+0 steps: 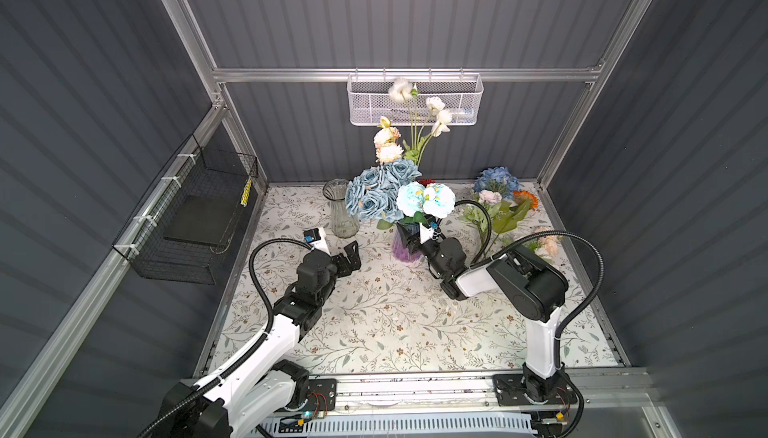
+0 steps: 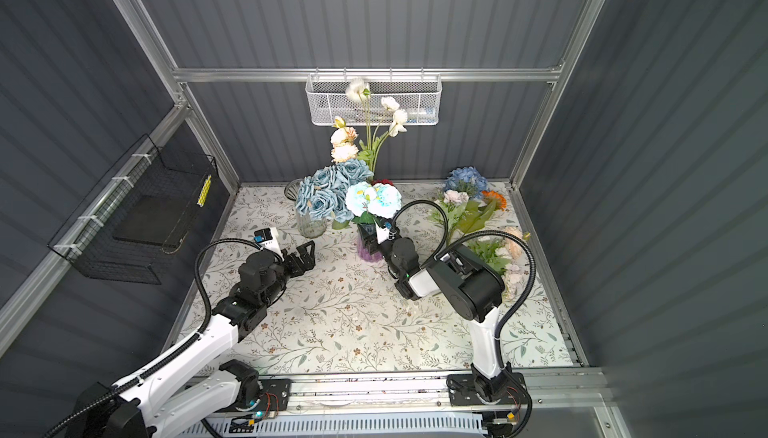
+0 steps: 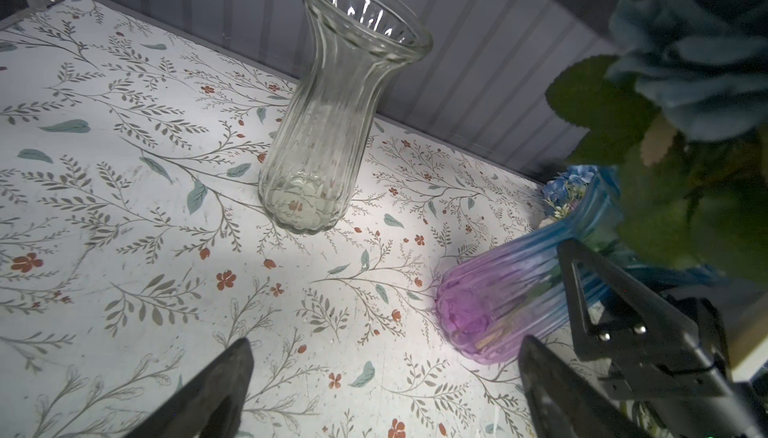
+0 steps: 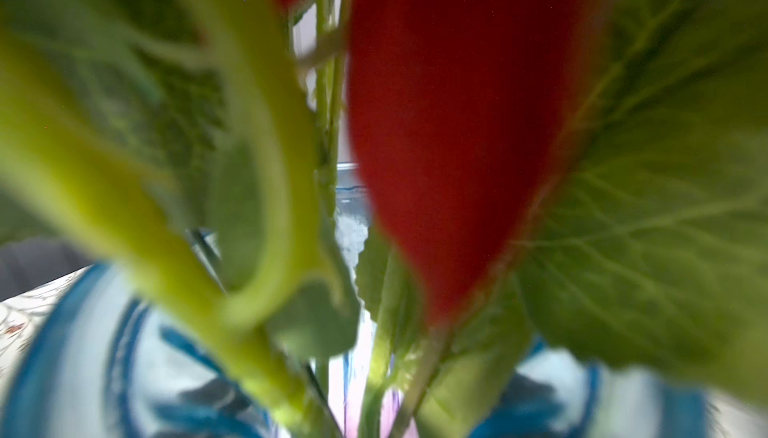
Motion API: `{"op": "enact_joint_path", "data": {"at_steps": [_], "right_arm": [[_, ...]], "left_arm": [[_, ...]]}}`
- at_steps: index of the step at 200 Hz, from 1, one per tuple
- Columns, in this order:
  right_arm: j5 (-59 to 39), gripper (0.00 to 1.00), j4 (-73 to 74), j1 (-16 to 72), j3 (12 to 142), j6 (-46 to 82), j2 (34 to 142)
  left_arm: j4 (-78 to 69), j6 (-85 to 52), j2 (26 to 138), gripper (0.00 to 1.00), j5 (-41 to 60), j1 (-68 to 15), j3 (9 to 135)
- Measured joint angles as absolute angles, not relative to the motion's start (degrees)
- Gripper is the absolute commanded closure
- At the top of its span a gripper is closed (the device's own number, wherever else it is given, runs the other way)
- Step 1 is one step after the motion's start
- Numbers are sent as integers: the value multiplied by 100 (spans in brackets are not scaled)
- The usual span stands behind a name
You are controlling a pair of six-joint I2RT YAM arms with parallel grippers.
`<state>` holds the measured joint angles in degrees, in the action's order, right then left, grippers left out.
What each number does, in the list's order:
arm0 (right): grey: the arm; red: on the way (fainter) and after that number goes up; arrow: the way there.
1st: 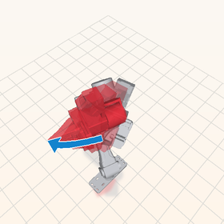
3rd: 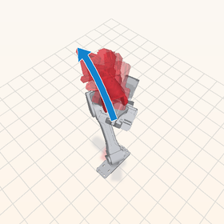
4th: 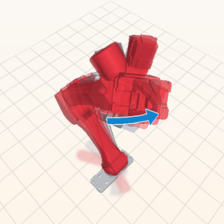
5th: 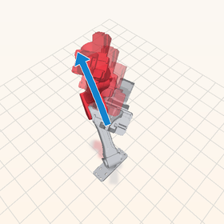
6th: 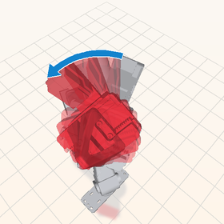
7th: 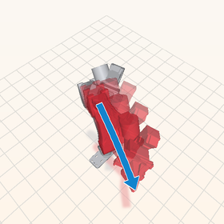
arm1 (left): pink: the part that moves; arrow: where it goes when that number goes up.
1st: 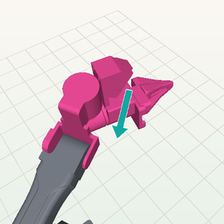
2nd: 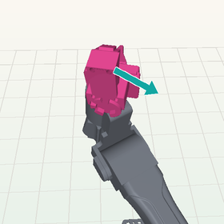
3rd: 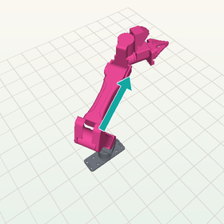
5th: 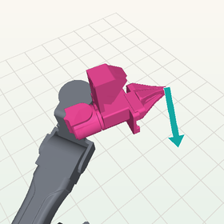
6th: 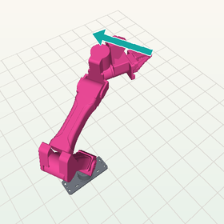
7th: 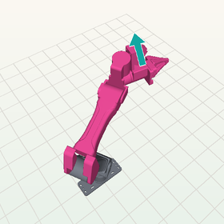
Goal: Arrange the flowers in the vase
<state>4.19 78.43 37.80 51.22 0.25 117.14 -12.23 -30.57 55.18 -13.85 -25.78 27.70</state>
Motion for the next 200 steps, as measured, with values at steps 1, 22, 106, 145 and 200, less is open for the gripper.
{"op": "enact_joint_path", "data": {"at_steps": [1, 22, 106, 145, 200], "right_arm": [[412, 38, 7832, 3776, 5140, 27, 11725], [329, 37, 7500, 3710, 5677, 89, 11968], [108, 23, 6807, 3614, 6549, 108, 12322], [-64, 8, 6862, 3570, 6121, 102, 12055], [-176, 1, 7223, 3533, 4821, 110, 11118]], "left_arm": [[-1221, -3055, 5516, 1, -1389, -2576, 2766], [-1116, -3020, 5472, 1, -1450, -2539, 2648], [-902, -2842, 5315, 1, -1566, -2477, 2563], [-1031, -2556, 5673, 1, -1474, -2322, 2611], [-1852, -2150, 6860, 0, -991, -1949, 2993]]}}
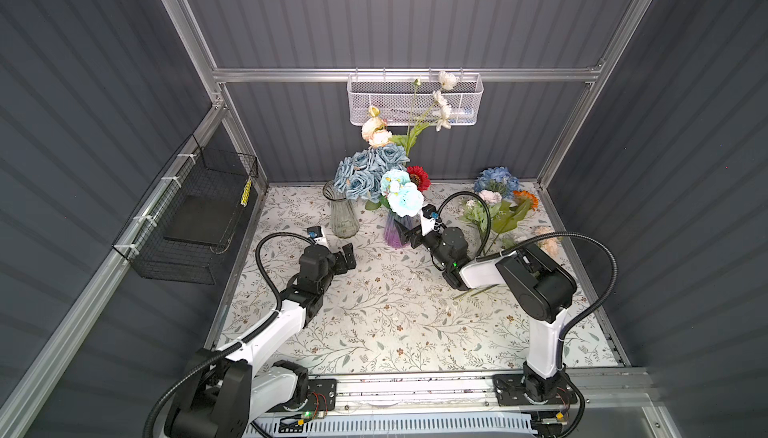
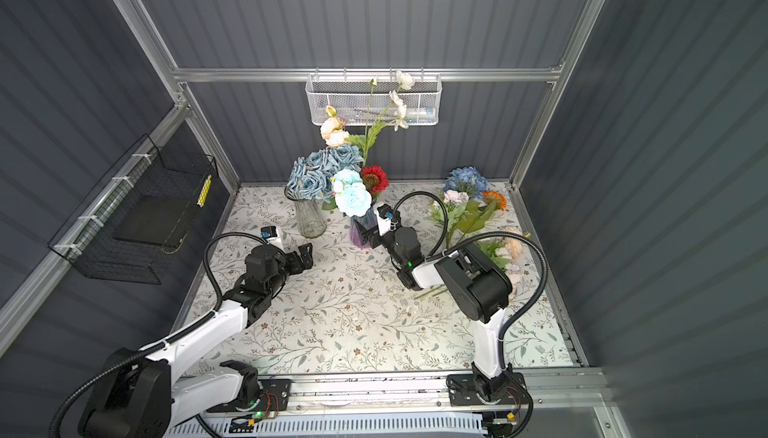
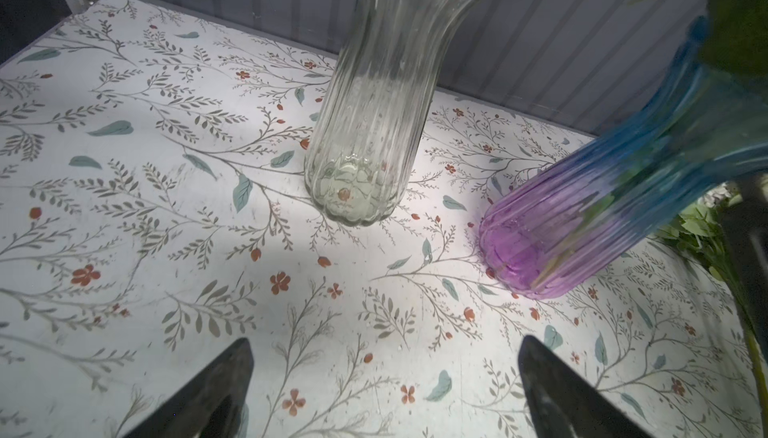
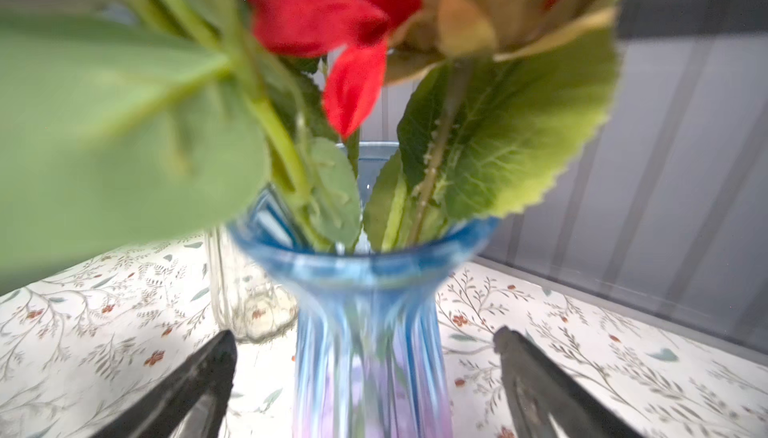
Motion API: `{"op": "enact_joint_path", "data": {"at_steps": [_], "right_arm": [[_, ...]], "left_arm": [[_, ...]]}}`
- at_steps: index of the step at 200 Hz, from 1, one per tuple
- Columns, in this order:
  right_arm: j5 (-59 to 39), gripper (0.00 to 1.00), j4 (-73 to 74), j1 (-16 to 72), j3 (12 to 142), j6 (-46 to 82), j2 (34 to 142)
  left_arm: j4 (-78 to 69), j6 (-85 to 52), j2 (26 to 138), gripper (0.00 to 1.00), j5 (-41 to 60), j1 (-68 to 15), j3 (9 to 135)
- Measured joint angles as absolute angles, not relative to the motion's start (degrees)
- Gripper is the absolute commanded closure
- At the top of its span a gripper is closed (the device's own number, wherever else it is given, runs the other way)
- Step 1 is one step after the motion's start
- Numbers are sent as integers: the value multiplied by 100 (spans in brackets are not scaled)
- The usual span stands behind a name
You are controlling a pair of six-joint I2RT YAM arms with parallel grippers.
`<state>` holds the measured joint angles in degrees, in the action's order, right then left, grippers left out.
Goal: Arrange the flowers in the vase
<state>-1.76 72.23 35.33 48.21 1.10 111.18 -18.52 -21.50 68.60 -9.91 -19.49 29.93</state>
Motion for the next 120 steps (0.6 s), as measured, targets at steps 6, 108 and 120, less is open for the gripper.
{"op": "enact_joint_path", "data": {"at_steps": [6, 108, 120], "right_arm": [[-174, 1, 7266, 3533, 4644, 121, 10997], [698, 1, 5330, 3315, 3094, 808, 8053], [716, 1, 4748, 3238, 3168, 847, 7773]], "left_arm": [[-1986, -2095, 7032, 1, -939, -1927, 3074], [-3450, -1251, 9478, 1, -703, -1577, 4746], [-3570, -1138, 9684, 1, -703, -1568, 4906]]}}
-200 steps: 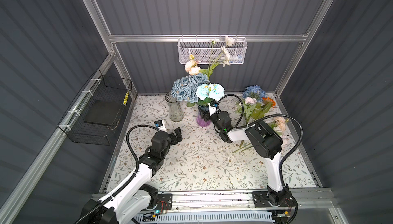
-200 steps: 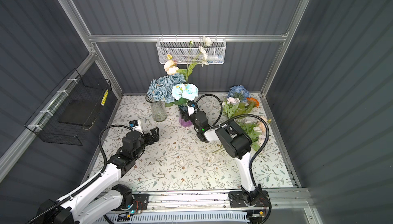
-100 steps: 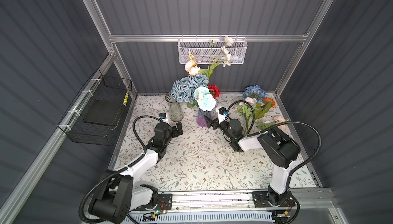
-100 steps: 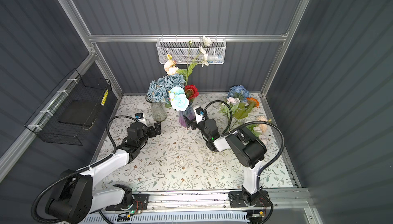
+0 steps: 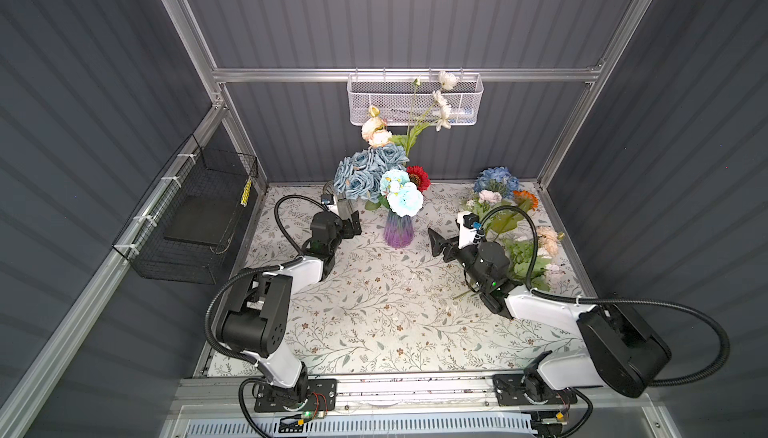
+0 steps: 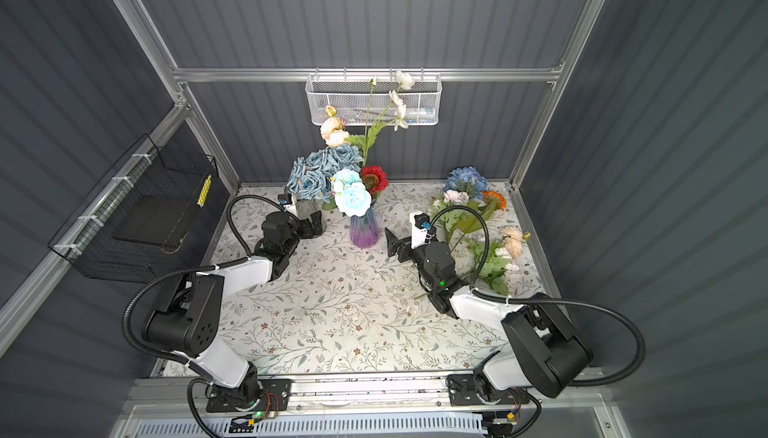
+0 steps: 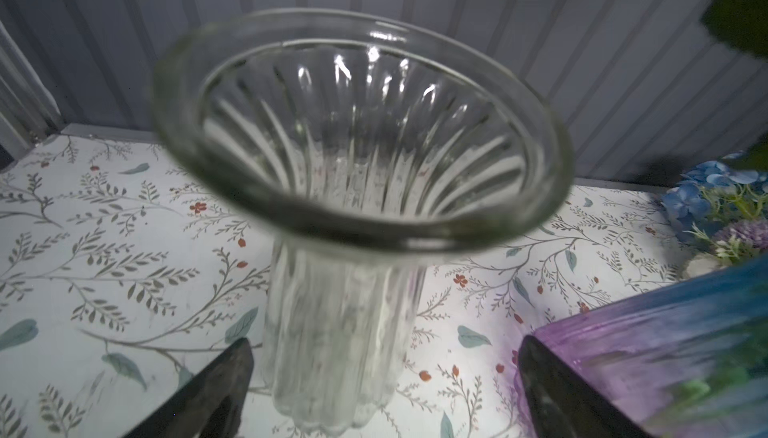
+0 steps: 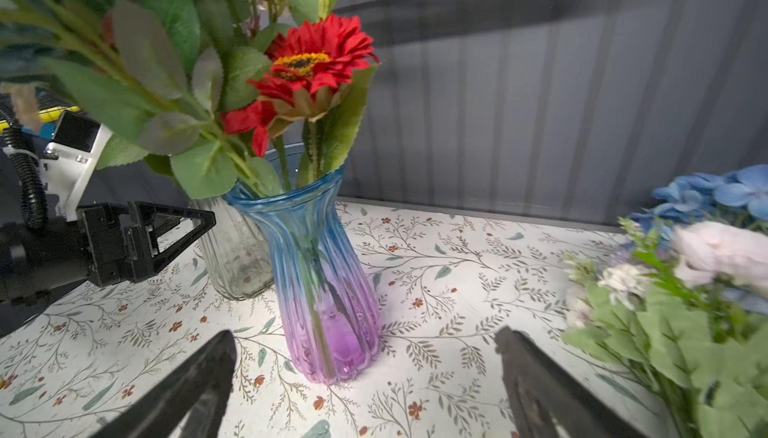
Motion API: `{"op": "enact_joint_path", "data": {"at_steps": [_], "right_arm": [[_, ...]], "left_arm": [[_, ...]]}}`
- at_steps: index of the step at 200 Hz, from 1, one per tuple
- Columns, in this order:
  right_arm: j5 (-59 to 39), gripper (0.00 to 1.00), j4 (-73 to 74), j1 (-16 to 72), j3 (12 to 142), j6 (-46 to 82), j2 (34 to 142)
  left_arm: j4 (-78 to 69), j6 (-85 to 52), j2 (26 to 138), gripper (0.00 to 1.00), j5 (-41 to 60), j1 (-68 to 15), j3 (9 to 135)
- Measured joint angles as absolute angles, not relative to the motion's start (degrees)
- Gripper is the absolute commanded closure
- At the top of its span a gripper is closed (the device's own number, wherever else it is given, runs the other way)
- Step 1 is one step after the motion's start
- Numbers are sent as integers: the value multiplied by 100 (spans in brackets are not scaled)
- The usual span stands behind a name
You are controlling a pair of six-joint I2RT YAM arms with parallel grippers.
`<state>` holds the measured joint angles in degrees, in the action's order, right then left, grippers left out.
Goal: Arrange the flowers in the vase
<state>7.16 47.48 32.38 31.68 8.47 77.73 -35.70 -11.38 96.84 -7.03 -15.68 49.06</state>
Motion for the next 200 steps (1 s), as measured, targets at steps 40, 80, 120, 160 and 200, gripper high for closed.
{"op": "enact_joint_path", "data": {"at_steps": [40, 80, 120, 160, 200], "right_arm": [[482, 1, 3404, 2932, 3393, 886, 7293], [309, 1, 2869, 2875, 3393, 882, 7225], [268, 1, 2606, 2875, 3393, 882, 7164], [287, 1, 2294, 2875, 3395, 880, 6890], [305, 1, 2112, 2875, 3395, 871, 6764]], "left_arm": [[-3854, -867, 10368, 1, -803, -1538, 5358], [-4082, -744, 10818, 1, -1144, -1527, 5697], [-4086, -563, 10982, 2, -1610, -1516, 5972], [-3997, -447, 11043, 15, -1743, -1490, 6241], [-3966, -397, 11061, 34, -1765, -1490, 6298]]}}
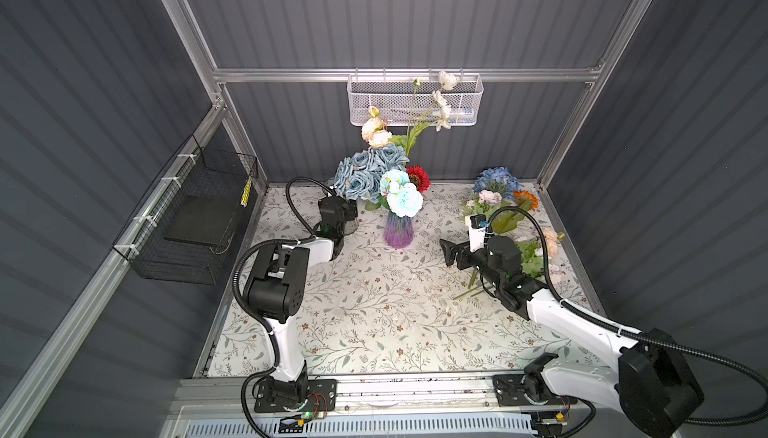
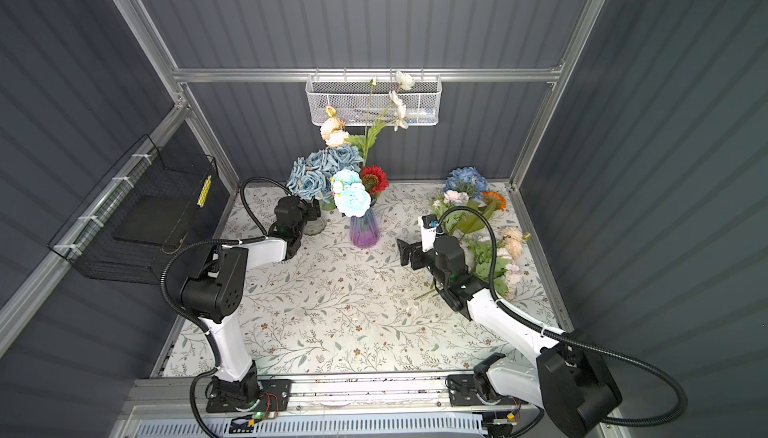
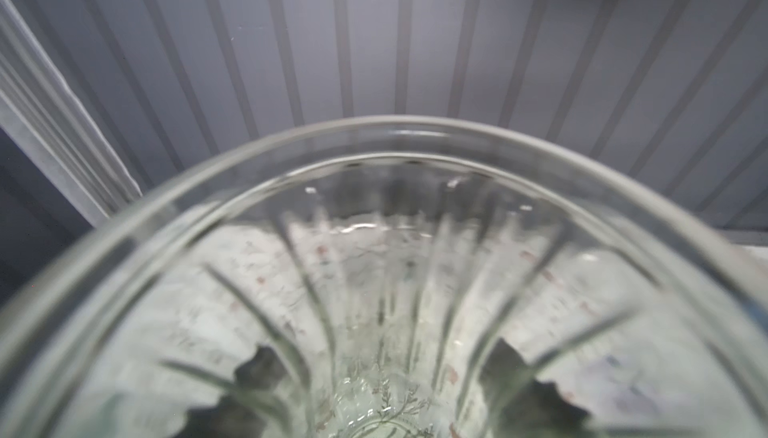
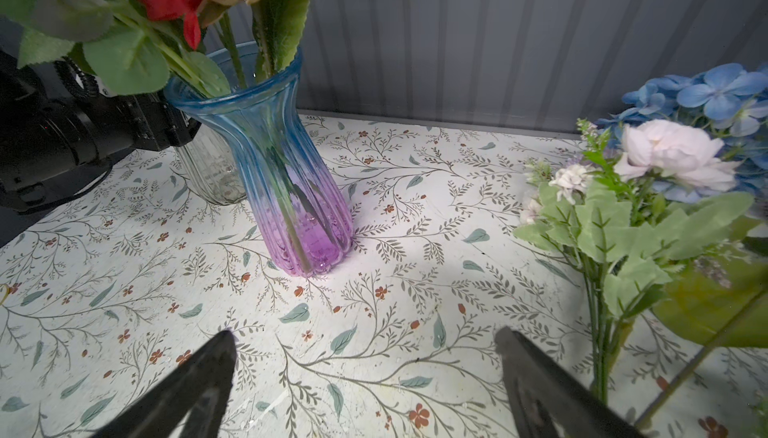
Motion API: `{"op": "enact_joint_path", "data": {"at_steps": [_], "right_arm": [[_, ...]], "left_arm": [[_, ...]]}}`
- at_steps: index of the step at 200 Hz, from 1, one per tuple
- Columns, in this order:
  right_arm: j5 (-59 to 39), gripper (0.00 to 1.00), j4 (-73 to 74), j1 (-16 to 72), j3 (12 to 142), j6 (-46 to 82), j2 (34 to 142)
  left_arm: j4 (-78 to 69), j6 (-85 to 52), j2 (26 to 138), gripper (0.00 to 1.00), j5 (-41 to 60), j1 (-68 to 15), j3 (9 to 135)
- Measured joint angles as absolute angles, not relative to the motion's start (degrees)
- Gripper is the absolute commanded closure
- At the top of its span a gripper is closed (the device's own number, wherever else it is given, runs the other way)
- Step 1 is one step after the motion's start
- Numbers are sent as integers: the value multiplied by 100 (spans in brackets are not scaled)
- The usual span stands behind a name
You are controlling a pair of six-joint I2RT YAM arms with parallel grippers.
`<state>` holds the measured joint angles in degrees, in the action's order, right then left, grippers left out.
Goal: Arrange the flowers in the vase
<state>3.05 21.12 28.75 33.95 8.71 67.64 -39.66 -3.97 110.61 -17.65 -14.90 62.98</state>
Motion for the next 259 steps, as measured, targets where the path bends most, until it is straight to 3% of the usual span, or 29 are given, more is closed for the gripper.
{"op": "enact_joint_path", "data": {"at_steps": [57, 102, 191, 259], "right_arm": [[301, 1, 2036, 2875, 3395, 854, 6772], [268, 1, 2018, 2875, 3395, 856, 6794], [21, 3, 1828, 2875, 3562, 1055, 7260], [-200, 1, 1133, 2875, 4333, 1267, 8003]], "left_arm": [[-3990, -355, 11052, 64, -1726, -1479, 6298], [-3948, -355, 10849, 100, -1647, -1479, 6086], [-3135, -836, 8562, 100, -1568, -1605, 4060], [-1975, -1214, 6689, 100, -1846, -2867, 3017]]}}
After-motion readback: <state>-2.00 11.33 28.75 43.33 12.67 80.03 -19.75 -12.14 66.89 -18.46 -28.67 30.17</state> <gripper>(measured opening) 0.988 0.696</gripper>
